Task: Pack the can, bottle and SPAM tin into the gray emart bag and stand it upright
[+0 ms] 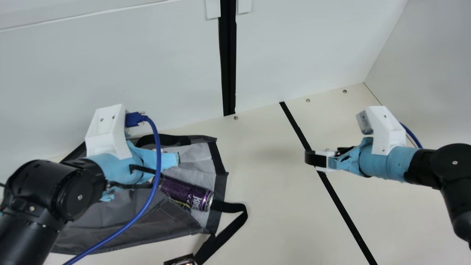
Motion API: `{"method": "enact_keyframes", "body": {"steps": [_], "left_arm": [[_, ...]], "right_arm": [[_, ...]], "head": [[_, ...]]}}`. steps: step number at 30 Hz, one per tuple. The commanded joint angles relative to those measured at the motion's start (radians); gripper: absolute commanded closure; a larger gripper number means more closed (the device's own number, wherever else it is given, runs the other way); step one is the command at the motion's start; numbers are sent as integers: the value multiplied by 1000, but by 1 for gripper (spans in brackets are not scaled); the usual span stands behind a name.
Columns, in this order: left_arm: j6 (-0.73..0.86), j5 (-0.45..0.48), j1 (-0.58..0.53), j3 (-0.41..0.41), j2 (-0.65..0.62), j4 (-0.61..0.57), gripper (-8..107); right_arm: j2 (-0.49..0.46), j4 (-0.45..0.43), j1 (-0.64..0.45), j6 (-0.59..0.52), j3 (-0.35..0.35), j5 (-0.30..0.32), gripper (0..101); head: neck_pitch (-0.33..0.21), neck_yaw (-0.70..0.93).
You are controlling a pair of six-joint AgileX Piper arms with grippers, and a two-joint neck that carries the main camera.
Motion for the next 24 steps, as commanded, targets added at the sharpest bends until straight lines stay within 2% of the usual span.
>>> {"method": "enact_keyframes", "body": {"steps": [1,15,24], "left_arm": [[0,0,0,0,0,0,107],[0,0,0,0,0,0,107],[0,0,0,0,0,0,107]], "right_arm": [[12,28,10,-28,10,-1,6],[118,191,94,-190,75,-18,6],[204,285,147,-284,86,-17,6]], "head": [[-24,-1],[-24,-1],[-24,-1]]}}
